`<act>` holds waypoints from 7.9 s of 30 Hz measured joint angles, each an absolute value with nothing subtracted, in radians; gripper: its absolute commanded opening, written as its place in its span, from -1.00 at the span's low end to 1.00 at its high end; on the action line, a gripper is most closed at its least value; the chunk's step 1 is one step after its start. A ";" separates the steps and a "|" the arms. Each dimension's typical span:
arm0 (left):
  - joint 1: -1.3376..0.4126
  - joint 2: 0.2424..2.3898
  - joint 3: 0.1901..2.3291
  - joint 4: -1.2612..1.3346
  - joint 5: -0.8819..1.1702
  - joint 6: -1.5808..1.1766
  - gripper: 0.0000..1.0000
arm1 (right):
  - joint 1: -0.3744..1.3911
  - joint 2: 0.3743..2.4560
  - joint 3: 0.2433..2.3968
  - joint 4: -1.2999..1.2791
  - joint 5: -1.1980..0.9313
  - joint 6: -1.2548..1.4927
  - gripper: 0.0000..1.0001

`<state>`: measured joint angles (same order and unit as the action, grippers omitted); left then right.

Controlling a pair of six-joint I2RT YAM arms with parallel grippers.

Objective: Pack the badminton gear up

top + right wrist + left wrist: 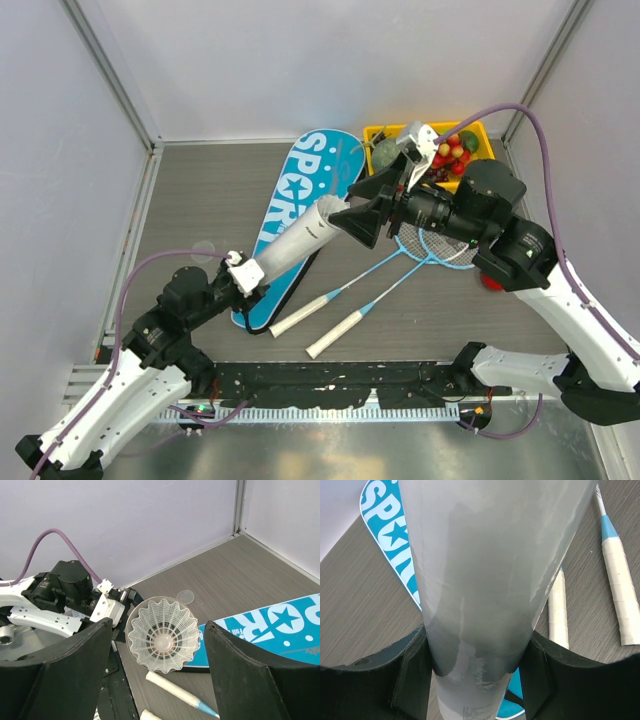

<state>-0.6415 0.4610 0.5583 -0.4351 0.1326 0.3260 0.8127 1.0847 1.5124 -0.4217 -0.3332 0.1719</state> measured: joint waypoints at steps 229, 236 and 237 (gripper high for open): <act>-0.029 1.044 1.173 -0.759 0.463 -0.087 -1.00 | 0.729 0.767 0.702 -0.046 -0.245 0.085 -0.21; -0.097 0.924 1.135 -0.735 0.644 -0.195 -1.00 | 0.729 0.907 0.786 -0.147 -0.279 -0.072 -0.25; -0.111 0.913 1.135 -0.728 0.665 -0.208 -1.00 | 0.729 0.923 0.804 -0.163 -0.284 -0.095 -0.25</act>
